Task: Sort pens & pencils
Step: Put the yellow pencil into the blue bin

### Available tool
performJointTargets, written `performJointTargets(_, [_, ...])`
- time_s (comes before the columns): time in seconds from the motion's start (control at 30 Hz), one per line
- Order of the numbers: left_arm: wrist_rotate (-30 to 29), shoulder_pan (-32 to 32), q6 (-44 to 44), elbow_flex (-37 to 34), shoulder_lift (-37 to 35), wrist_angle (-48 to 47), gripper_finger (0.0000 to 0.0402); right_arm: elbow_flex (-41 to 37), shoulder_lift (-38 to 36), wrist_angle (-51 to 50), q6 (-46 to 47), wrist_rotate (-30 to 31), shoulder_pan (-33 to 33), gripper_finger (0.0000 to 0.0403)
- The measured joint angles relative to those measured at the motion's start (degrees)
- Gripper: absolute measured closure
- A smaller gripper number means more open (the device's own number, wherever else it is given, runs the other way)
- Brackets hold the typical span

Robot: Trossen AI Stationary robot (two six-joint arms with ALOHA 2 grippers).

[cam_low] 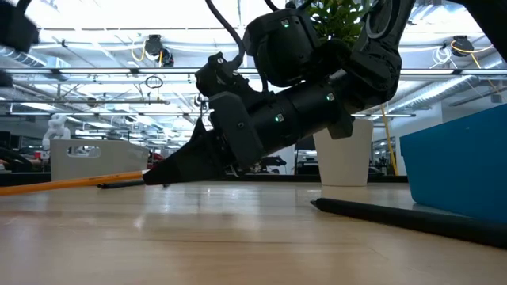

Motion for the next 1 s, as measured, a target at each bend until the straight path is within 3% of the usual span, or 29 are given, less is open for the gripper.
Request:
performJointTargets(0.13, [-5.32, 0.01, -0.31, 0.02, -7.75, -0.03, 0.0169, 0.00, 0.00, -0.20, 0.00, 0.00, 0.00, 0.0397])
performJointTargets(0.27, [-14.46, -0.32, 0.71, 0.02, -15.62, -0.06, 0.0169, 0.00, 0.00, -0.21, 0.02, 0.00, 0.00, 0.0397])
performJointTargets(0.5, [-40.52, -3.14, 8.77, 0.09, -25.97, -0.02, 0.0169, 0.00, 0.00, -0.21, 0.02, 0.00, 0.00, 0.0397])
performJointTargets(0.7, [-58.48, -4.80, 15.94, 0.11, -28.52, -0.05, 0.0169, 0.00, 0.00, -0.54, 0.02, 0.00, 0.02, 0.0397])
performJointTargets(0.83, [-64.57, -4.97, 16.96, -0.70, -28.09, 0.06, 0.0169, 0.00, 0.00, -0.62, 0.02, 0.00, 0.02, 0.0397])
performJointTargets(1.0, [-65.86, -4.59, 14.06, -5.92, -28.44, 2.34, 0.0169, 0.00, 0.00, -0.62, 0.44, 0.00, 0.00, 0.0397])
